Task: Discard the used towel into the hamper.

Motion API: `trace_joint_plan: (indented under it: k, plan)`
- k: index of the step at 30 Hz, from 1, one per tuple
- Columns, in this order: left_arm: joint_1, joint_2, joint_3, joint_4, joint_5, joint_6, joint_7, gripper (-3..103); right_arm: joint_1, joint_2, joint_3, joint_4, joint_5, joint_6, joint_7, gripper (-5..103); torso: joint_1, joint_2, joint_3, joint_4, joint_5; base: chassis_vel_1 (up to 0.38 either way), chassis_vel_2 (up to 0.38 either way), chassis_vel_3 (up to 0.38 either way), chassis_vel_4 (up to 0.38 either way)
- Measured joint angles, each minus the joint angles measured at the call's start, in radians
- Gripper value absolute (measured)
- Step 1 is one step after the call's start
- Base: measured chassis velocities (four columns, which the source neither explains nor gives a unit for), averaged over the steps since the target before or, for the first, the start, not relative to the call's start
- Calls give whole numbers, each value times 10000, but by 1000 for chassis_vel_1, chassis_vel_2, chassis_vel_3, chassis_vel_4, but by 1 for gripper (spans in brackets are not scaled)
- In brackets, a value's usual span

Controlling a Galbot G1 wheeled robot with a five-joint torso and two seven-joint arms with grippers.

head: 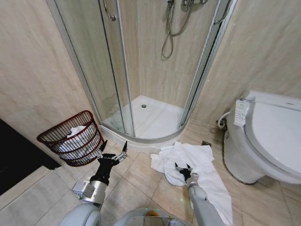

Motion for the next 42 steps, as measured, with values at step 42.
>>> trace_joint_plan:
  k: [42]
  plan:
    - [0,0,0,0,0,0,0,100,-2236,-753,35,6091,-1898,3664,3483,100,0,1,0,1,-1,0,0,0,0]
